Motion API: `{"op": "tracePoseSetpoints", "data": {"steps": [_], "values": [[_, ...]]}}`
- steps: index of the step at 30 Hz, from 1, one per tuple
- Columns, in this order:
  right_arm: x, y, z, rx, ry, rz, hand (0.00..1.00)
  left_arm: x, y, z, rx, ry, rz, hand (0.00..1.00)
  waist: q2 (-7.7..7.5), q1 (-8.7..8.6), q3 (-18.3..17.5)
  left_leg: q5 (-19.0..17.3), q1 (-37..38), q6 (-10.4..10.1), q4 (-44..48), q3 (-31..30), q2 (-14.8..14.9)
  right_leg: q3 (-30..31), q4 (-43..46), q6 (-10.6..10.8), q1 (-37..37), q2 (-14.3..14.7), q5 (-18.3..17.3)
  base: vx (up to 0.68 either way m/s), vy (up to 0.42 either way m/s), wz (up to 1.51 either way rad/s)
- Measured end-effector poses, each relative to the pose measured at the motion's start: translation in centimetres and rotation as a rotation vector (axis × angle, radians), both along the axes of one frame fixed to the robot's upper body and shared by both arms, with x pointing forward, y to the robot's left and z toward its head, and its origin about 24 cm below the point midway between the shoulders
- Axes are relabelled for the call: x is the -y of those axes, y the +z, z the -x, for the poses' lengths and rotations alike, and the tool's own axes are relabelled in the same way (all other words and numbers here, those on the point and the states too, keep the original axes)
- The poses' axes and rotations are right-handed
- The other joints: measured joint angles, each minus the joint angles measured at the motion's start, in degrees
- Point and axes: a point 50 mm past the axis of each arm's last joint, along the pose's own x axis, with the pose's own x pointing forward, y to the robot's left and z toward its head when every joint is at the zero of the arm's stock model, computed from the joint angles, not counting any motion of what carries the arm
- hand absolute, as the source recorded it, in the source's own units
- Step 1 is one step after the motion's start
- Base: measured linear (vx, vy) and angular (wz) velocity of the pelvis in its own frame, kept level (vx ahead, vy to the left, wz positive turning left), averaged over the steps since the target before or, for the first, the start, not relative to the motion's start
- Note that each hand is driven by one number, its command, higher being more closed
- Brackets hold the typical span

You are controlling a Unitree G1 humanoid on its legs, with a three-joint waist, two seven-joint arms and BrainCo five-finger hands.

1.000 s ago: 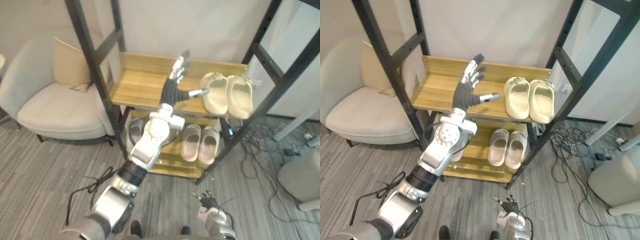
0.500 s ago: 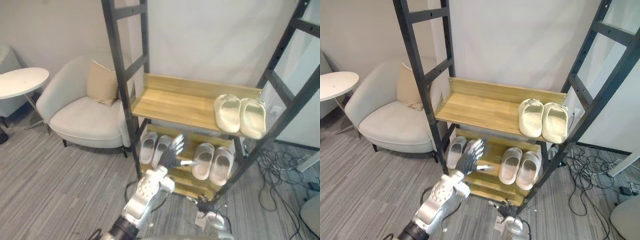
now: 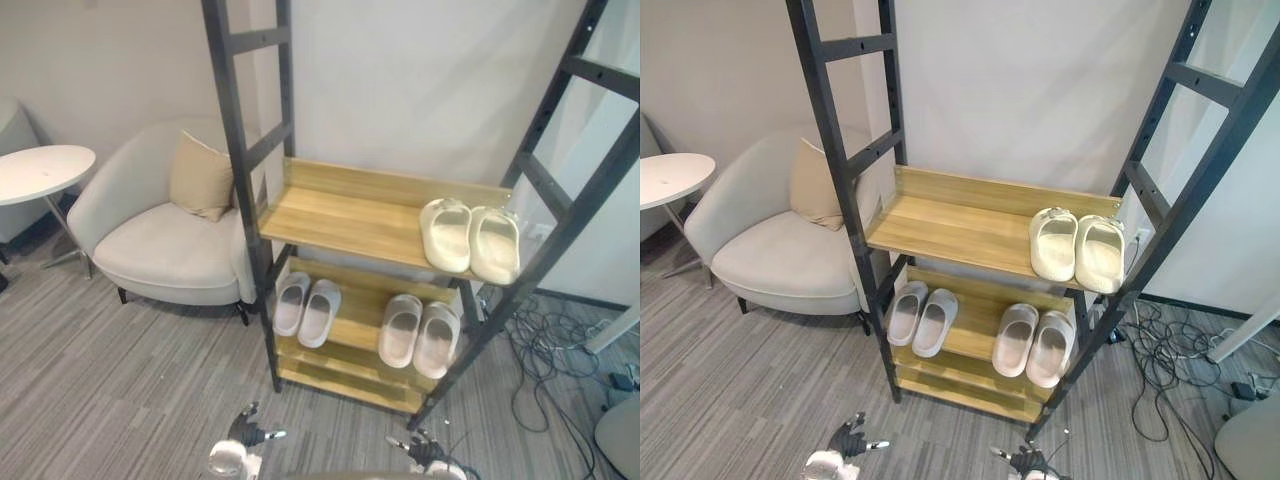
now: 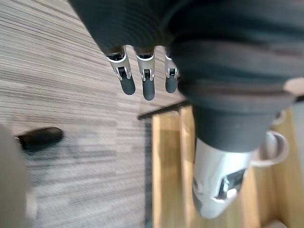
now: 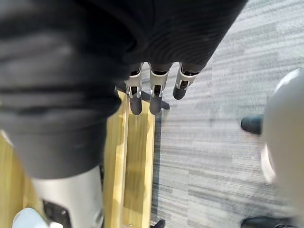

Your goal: Organize the slippers on the shoe rack

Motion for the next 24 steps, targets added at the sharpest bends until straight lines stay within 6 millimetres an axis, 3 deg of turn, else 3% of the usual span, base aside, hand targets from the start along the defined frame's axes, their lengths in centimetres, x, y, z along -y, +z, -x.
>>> {"op": "tracePoseSetpoints", "data": {"steps": [3, 6, 8, 9, 11, 12, 14, 15, 16, 17, 19, 23, 24], "values": [[1.2, 0.1, 0.6, 0.002, 0.014, 0.024, 0.0, -1.1, 0.1, 0.3, -0.002, 0.007, -0.029, 0.0, -1.08, -1.07, 0.86, -0.79, 0.15, 0.17, 0.03, 1.21, -0.85, 1.67, 6.64, 0.8, -3.17, -1.5, -3.41, -0.06, 0.011, -0.16], [1.5, 0.1, 1.4, -0.024, 0.068, 0.051, 0.0, -1.4, 0.2, 0.2, 0.001, 0.008, -0.036, 0.0, -1.64, -1.87, 1.48, -1.52, -1.87, 1.18, 1.32, 0.87, -3.12, 3.38, 13.75, 3.66, -7.35, -4.09, -7.93, -0.03, 0.01, 0.06], [1.3, 0.1, 1.1, -0.015, 0.068, 0.045, 0.0, -1.2, 0.4, -0.5, 0.027, -0.003, -0.037, 0.0, -2.1, -2.23, 3.13, -3.47, -5.55, 2.41, 6.48, -2.19, -5.33, 5.92, 17.23, 6.41, -8.55, -5.12, -10.91, 0.0, -0.021, 0.69], [1.1, 0.1, 0.9, -0.01, 0.068, 0.042, 0.0, -1.1, 0.6, -0.9, 0.043, -0.012, -0.041, 0.0, -2.14, -2.53, 4.23, -4.21, -6.82, 2.85, 8.38, -4.05, -6.28, 7.6, 18.03, 6.62, -8.32, -4.91, -11.96, 0.03, -0.048, 1.06], [1.0, 0.3, 0.3, 0.016, 0.065, 0.04, 0.0, -0.4, 0.8, -1.4, 0.068, -0.016, -0.032, 0.0, -2.2, -2.65, 4.98, -4.34, -8.8, 3.44, 9.54, -8.16, -8.39, 10.11, 19.22, 4.99, -7.71, -4.48, -12.98, 0.07, -0.026, 1.17], [1.2, 0.5, -0.1, 0.039, 0.066, 0.047, 0.0, 0.0, 0.9, -1.9, 0.086, -0.014, -0.026, 0.0, -1.46, -2.82, 5.68, -4.05, -9.81, 3.77, 9.71, -11.11, -8.79, 13.7, 21.64, 2.22, -7.98, -3.06, -11.38, 0.09, 0.008, 1.3], [1.6, 1.0, -1.0, 0.088, 0.07, 0.066, 0.0, 0.6, 1.2, -2.9, 0.115, -0.017, -0.011, 0.0, 0.94, -3.51, 7.45, -2.84, -11.68, 3.29, 10.03, -17.27, -7.61, 18.39, 22.72, -1.26, -10.1, 1.29, -10.56, 0.05, 0.012, 1.53], [1.4, 0.9, -0.7, 0.08, 0.068, 0.059, 0.0, 0.6, 1.3, -3.0, 0.124, -0.017, -0.011, 0.0, 0.14, -3.54, 7.03, -2.04, -12.8, 2.7, 9.44, -19.13, -7.72, 19.56, 17.26, -1.4, -9.85, 2.19, -10.21, 0.03, -0.047, 1.45], [0.7, 0.8, -0.7, 0.084, 0.064, 0.041, 0.0, 0.3, 1.3, -2.9, 0.126, -0.012, -0.017, 0.0, -1.81, -3.14, 6.6, -1.33, -14.17, 2.38, 8.82, -20.01, -8.96, 18.87, 12.87, -0.91, -9.75, 1.29, -9.82, 0.05, -0.113, 1.26], [0.7, 0.9, -1.1, 0.095, 0.054, 0.041, 0.0, 0.6, 1.1, -2.7, 0.112, -0.001, -0.002, 0.0, -1.93, -3.01, 6.79, -0.69, -14.26, 2.33, 7.6, -20.62, -8.42, 15.33, 11.72, -1.35, -8.92, 0.89, -9.68, 0.06, -0.174, 1.16], [0.8, 1.2, -1.7, 0.121, 0.058, 0.048, 0.0, 1.3, 1.1, -2.9, 0.12, -0.003, 0.02, 0.0, -1.16, -2.48, 7.21, 1.44, -14.16, 1.92, 5.07, -19.27, -7.08, 12.32, 11.09, -1.44, -8.21, 0.95, -10.21, 0.06, -0.16, 0.84], [0.0, 1.7, -3.1, 0.175, 0.076, 0.039, 0.0, 2.8, 1.2, -3.3, 0.137, -0.004, 0.063, 0.0, 0.68, -2.06, 7.28, 2.97, -16.37, 1.62, 5.13, -21.18, -8.15, 6.23, 9.42, -1.43, -5.77, 0.41, -10.55, 0.09, -0.102, 0.83], [-0.9, 1.7, -3.4, 0.186, 0.068, 0.016, 0.0, 3.0, 1.3, -3.6, 0.146, -0.004, 0.07, 0.0, 0.71, -2.13, 7.45, -0.73, -18.04, 4.36, 8.29, -12.33, -6.93, 3.53, 9.33, -1.52, -4.9, -0.06, -10.62, 0.06, -0.022, 1.02]]}}
